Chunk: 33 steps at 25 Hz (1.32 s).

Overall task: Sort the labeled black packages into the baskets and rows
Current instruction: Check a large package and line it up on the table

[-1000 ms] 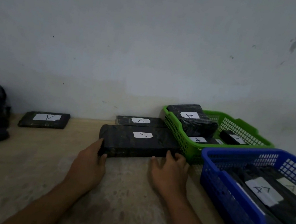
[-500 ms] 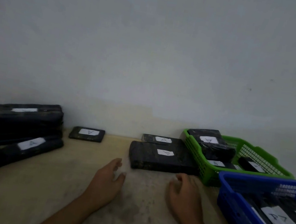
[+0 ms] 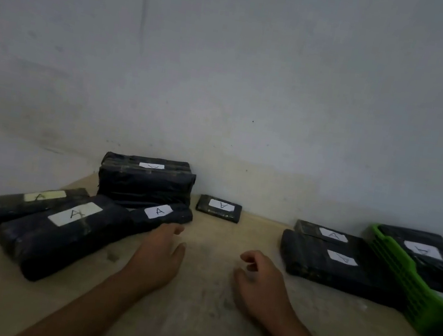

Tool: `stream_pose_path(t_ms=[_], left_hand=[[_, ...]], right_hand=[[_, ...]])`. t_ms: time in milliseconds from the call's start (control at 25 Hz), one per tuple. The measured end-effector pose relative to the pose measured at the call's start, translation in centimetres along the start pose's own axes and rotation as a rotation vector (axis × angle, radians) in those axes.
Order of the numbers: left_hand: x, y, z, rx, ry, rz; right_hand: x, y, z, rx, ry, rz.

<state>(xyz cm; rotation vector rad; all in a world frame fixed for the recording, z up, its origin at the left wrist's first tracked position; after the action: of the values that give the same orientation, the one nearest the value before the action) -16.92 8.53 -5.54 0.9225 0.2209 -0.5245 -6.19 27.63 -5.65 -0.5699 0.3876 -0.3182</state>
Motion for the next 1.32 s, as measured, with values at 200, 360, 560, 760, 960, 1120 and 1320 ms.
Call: stream_pose_path(t_ms=[200,360,560,760,960,1120,1320], left_hand=[[-4.4,-1.0,-2.6,0.035,0.011,-0.067],[-6.6,-1.7,-4.7,0.050,0.002,-0.057],[-6.8,-2.1,-5.6,0.000,-0.023,-0.077],[-6.7,-1.8,-5.5,-0.005,-0.009,-0.072],[-6.0,-1.1,-4.4,0.096,0.049,-0.068],[-4.0,1.1,-2.1,0.302,0.186,-0.077],[2.0,6.2,-4.4,0.840,-0.199,0.266]], right_hand=[[-8.5,-1.7,-5.2,-0.031,0.041,-0.134],[-13.9,-0.2,-6.2,0.123,0.144,-0.362],[-18.0,2.0,-7.7,0.306,0.103,-0.485],[-18.7,2.5,-7.1,0.079,0.151,-0.596],[-16.6,1.4,-5.1,-0.448,0.206,-0.366],[-10.1,1.9,-2.0,-0.929,0.155,-0.401],[1.7,3.4,2.7,-1.206,-0.047,-0.450]])
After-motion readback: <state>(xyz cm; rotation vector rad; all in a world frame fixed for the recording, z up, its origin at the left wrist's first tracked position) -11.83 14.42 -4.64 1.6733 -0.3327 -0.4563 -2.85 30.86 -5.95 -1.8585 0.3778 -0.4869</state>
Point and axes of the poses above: each hand's wrist, its own x-axis away from the middle knuckle, its own z-axis out of the back of the hand, y = z × x, the point moved 7 cm from there along -x, towards the middle knuckle, and after that the axes turned 4 degrees about x, right-handed, at the moved point
